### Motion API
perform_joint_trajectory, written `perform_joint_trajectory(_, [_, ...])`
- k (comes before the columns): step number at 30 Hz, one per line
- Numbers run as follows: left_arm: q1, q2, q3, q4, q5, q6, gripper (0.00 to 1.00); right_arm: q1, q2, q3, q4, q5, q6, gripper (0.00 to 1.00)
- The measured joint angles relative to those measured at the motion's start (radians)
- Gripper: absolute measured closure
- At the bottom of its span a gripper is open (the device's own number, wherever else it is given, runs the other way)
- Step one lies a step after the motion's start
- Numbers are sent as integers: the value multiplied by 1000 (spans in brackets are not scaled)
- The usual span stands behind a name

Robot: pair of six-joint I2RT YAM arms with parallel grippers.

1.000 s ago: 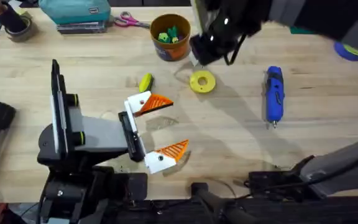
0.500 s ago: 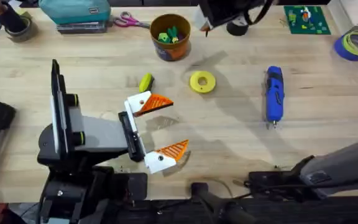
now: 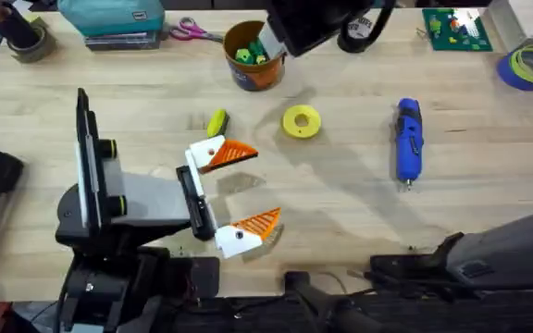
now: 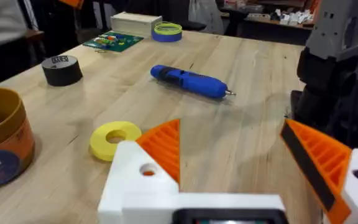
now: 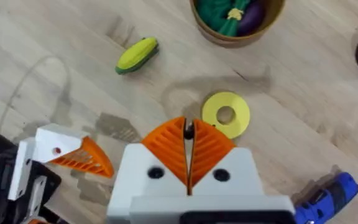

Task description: Pick up the gripper from the table and insert it into the empty holder that is missing its gripper. Then pick up a screw, insert it into the mounting hole, and use the screwdriver to tighten it. Finally, clean up the table by picking up the vegetable and placing it into the bucket.

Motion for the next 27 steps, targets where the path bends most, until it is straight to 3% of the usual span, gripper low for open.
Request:
perform_joint_trajectory(8, [0,0,0,0,0,0,15,88,0,15,-1,0,0,995])
perform_joint_trajectory(14, [0,0,0,0,0,0,15,144,0,90,-34,-11,-42,995])
perform_joint_trajectory(27, [0,0,0,0,0,0,16,211,0,153,-112,-177,-275,995])
